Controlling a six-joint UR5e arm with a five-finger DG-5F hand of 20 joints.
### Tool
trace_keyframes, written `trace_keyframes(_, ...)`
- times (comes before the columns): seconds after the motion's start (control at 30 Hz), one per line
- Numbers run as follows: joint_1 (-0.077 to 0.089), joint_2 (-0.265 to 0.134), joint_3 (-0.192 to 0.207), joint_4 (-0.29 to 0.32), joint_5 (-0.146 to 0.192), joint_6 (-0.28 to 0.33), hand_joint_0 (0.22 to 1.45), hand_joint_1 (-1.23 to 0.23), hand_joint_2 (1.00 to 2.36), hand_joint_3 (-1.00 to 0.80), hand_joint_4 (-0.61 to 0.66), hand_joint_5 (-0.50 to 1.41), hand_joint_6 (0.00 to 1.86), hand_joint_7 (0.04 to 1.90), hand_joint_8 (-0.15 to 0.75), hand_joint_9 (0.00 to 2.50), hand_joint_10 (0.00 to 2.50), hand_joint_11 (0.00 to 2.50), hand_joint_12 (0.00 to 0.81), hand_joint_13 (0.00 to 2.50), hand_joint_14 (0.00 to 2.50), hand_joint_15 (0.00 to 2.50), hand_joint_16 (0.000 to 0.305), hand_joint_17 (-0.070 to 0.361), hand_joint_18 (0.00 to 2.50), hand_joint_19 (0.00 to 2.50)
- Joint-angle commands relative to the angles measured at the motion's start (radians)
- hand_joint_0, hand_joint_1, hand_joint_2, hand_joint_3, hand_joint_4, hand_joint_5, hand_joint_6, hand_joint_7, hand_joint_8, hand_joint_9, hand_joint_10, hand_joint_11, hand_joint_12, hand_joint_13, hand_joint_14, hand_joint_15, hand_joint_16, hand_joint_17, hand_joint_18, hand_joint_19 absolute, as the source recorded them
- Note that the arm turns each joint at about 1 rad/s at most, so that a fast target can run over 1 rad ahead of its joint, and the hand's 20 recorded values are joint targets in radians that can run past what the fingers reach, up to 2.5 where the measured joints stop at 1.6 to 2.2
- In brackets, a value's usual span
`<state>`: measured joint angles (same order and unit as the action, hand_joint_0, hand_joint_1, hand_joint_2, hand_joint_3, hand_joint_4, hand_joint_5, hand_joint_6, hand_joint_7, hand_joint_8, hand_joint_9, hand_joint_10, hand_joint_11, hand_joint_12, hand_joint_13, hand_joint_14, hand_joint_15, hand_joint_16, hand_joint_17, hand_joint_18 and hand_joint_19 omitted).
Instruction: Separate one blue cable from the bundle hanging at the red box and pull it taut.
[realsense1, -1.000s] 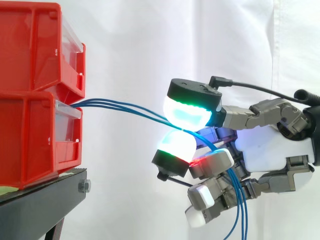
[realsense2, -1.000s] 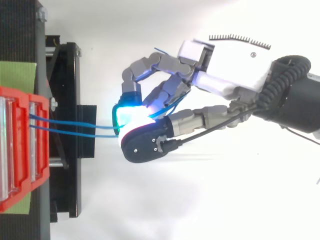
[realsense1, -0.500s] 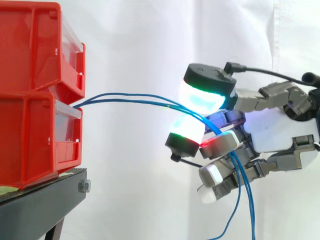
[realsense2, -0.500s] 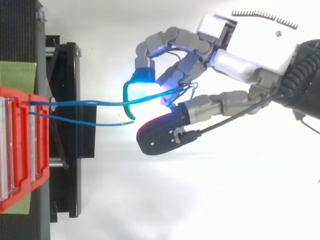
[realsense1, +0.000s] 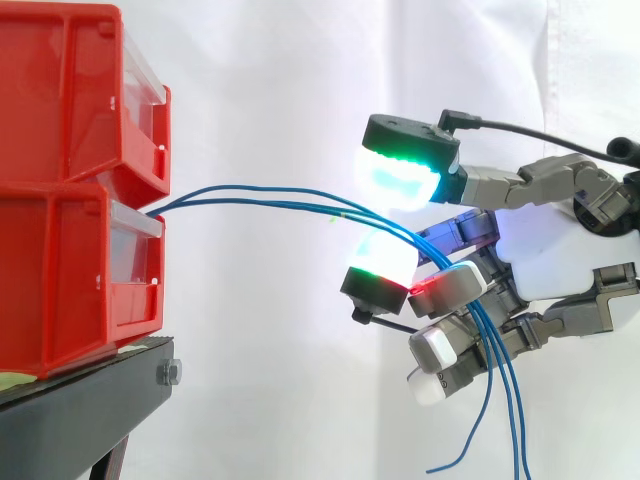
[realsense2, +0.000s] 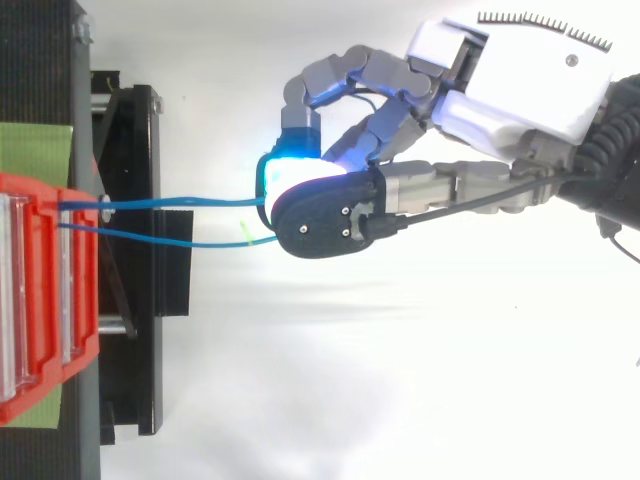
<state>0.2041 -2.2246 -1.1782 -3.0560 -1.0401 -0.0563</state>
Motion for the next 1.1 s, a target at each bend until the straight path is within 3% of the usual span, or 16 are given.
trace_keyframes(0.0, 0.0, 0.0, 0.0, -0.001, 0.0, 0.0, 0.62, -0.6, 1.0, -0.5, 0.12, -0.16, 0.87, 1.26, 0.249, 1.23, 0.0, 1.45, 0.351, 0.92, 0.02, 0.88, 0.042, 0.094, 0.68, 0.58)
trace_keyframes(0.2, 0.001, 0.0, 0.0, -0.001, 0.0, 0.0, 0.65, -0.75, 1.01, -0.33, 0.14, -0.17, 0.9, 1.26, 0.248, 1.23, 0.0, 1.46, 0.354, 0.92, 0.02, 0.88, 0.042, 0.094, 0.69, 0.57)
trace_keyframes(0.4, 0.005, 0.0, 0.0, -0.001, 0.002, 0.0, 0.66, -0.78, 1.01, -0.32, 0.1, -0.17, 0.91, 1.22, 0.244, 1.21, 0.0, 1.45, 0.352, 0.92, 0.02, 0.88, 0.042, 0.094, 0.69, 0.57)
trace_keyframes(0.67, 0.006, 0.0, 0.0, -0.001, 0.002, 0.0, 0.73, -0.84, 1.0, -0.5, 0.07, -0.18, 0.92, 1.11, 0.24, 1.2, 0.0, 1.44, 0.344, 0.93, 0.02, 0.87, 0.041, 0.092, 0.71, 0.56)
trace_keyframes(1.07, 0.008, 0.0, 0.0, -0.001, 0.005, 0.0, 0.71, -0.88, 1.0, -0.5, 0.09, -0.17, 0.91, 1.15, 0.237, 1.22, 0.0, 1.46, 0.338, 0.94, 0.02, 0.88, 0.04, 0.091, 0.72, 0.55)
